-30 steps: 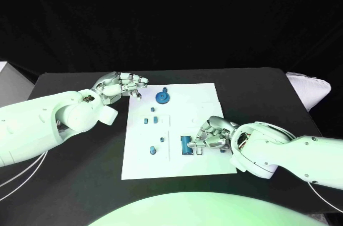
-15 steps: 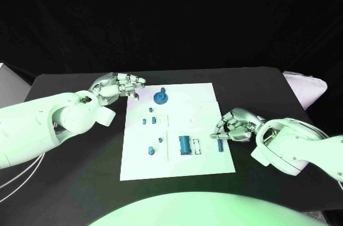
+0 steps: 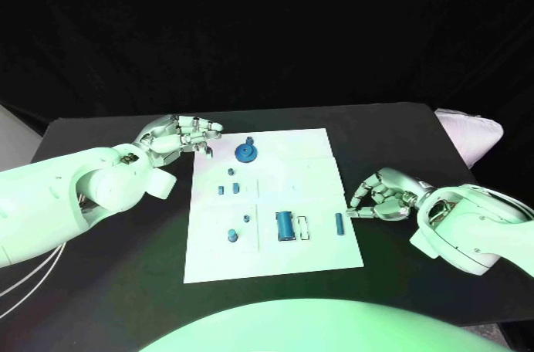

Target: Assemble the parts on the task board

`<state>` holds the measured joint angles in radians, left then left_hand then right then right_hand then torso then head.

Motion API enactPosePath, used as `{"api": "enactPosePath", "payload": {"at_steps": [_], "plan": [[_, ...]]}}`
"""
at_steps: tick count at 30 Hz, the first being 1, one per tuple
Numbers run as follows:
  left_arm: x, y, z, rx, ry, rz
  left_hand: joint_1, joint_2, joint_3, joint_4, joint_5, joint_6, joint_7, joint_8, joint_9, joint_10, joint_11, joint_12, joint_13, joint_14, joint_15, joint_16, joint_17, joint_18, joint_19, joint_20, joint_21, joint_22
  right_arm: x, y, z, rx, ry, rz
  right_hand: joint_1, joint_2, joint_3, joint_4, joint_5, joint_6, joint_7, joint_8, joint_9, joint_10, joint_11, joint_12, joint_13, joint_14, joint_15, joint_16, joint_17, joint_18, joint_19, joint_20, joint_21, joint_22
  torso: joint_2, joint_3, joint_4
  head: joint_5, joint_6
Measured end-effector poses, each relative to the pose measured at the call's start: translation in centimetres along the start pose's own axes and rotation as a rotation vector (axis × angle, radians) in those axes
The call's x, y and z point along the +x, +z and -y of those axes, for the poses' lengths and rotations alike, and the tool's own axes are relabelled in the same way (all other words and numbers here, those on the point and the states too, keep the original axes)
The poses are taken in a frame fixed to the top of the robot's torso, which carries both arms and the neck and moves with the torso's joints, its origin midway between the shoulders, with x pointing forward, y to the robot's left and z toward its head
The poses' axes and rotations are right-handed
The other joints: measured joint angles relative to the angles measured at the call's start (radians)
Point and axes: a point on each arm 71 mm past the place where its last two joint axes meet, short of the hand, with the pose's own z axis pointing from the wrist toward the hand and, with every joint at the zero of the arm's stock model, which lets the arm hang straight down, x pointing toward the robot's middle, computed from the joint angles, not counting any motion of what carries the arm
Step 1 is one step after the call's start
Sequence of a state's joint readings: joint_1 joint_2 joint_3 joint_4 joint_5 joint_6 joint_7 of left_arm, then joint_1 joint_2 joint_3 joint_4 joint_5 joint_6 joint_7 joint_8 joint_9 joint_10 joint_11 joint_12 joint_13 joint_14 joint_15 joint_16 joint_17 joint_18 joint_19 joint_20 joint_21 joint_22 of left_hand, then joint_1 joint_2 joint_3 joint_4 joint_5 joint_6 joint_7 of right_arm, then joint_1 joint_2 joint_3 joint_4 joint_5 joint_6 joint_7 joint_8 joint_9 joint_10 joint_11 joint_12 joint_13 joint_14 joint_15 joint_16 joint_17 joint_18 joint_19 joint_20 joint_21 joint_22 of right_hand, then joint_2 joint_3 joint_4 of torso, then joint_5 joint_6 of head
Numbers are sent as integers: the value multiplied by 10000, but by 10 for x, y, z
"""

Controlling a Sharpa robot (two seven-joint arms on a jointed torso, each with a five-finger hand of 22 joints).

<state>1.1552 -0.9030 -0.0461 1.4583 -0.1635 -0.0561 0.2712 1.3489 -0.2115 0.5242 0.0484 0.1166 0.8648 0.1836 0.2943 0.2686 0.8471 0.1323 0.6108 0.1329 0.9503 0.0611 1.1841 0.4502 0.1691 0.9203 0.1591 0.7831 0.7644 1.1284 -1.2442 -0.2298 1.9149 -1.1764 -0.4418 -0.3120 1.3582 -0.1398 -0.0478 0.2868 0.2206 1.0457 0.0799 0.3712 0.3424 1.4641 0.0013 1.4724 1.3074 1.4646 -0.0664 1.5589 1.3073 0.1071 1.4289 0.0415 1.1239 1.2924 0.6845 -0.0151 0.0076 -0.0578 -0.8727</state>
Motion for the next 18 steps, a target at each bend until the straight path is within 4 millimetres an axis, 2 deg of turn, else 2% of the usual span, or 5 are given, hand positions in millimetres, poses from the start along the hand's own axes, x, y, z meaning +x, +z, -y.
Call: {"api": "enactPosePath", "payload": {"at_steps": [12,18], "plan": [[0,-1,-1,-11,-9,1,0,0,-2,2,0,0,0,0,1,0,0,27,0,0,0,0,0,0,0,0,0,-3,33,7,-5,-16,-694,-616,-65,-65,-31,31,-39,0,0,44,12,0,0,-58,-1,0,0,0,8,0,0,0,0,-8,17,-6,28,13,0],[-1,-2,-1,-16,-7,19,0,0,-27,27,0,0,0,0,1,0,0,42,1,0,0,0,0,0,0,0,0,-14,38,11,-10,-102,-876,-602,-65,-65,-31,31,-39,97,-52,143,70,1,0,-58,8,0,0,0,8,1,-1,0,-13,-9,18,-6,28,51,0]]}}
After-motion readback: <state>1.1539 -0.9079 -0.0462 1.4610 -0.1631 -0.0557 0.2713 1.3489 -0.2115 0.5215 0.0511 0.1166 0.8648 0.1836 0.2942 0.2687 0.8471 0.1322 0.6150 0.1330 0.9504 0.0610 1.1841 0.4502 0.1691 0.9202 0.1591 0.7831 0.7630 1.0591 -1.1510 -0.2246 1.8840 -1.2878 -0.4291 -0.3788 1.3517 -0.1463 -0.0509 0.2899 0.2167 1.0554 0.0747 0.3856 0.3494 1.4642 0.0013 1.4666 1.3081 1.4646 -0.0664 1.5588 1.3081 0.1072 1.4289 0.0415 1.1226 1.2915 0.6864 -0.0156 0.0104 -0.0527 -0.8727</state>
